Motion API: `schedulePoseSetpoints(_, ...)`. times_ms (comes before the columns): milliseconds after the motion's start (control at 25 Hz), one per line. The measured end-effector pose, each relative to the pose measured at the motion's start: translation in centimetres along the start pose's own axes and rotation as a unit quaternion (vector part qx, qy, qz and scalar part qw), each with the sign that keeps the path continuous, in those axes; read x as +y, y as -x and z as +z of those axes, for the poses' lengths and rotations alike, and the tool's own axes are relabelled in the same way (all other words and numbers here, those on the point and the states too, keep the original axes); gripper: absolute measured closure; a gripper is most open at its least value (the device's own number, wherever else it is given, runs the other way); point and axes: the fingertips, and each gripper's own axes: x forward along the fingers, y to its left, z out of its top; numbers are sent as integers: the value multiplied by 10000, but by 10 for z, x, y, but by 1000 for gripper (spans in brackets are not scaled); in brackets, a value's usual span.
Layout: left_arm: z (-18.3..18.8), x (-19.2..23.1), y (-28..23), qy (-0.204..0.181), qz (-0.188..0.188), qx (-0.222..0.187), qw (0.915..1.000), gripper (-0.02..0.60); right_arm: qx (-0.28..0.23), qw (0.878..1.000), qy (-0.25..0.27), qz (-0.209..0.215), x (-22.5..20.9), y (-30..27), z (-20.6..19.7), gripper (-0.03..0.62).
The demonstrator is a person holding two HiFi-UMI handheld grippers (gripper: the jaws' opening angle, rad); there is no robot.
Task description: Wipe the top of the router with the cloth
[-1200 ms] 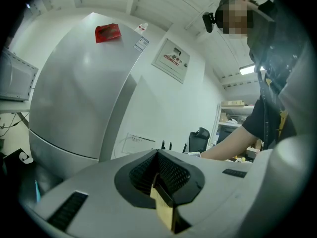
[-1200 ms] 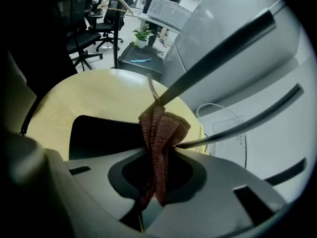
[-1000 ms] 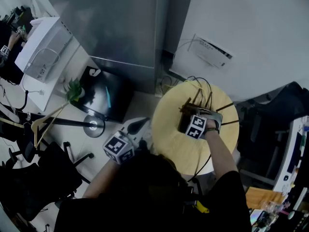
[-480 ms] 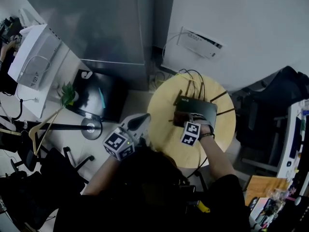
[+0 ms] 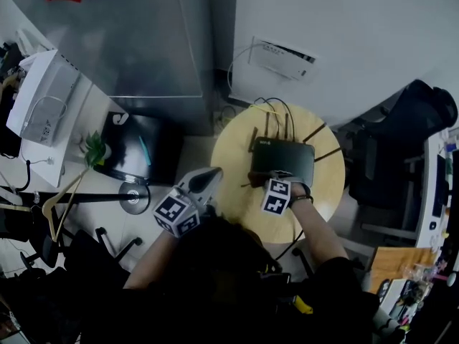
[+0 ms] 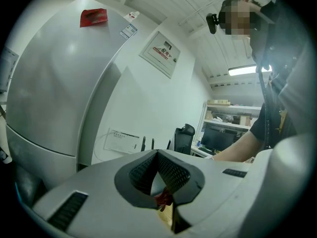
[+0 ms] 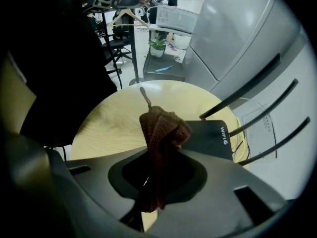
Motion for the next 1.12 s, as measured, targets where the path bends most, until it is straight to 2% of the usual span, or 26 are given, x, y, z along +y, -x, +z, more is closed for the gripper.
schedulePoseSetpoints(280,1,-16,-22,-130,-297,146,9994,584,-114,9991,-304,281,8,3,-5,528)
schedulePoseSetpoints(440,3,-20,-33,-144,-467,177,9986,584,-124,9970,-326,691,16,6,-8,528)
schedulePoseSetpoints(520,4,-22,-37,-153,-528,184,9983,584,-231,9949,-334,919,17,12,-11,528)
schedulePoseSetpoints(600,5,-22,-38,-135,-541,186,9983,584,-406,9942,-409,906,6,20,-16,528)
schedulePoseSetpoints(680,5,-18,-36,-148,-479,176,9986,584,-412,9970,-540,381,-23,26,-27,528)
schedulePoseSetpoints(800,4,-7,-30,-127,-312,160,9993,584,-90,9947,-387,-952,-80,31,-47,528)
schedulePoseSetpoints(840,4,-4,-27,-104,-254,153,9995,584,-1,9916,-351,-1242,-94,30,-52,528)
schedulePoseSetpoints(960,6,5,-20,-56,-83,110,9999,584,185,9858,-465,-1606,-124,22,-61,530)
schedulePoseSetpoints(1120,2,11,-16,-36,38,136,9999,584,309,9844,-293,-1704,-142,9,-59,530)
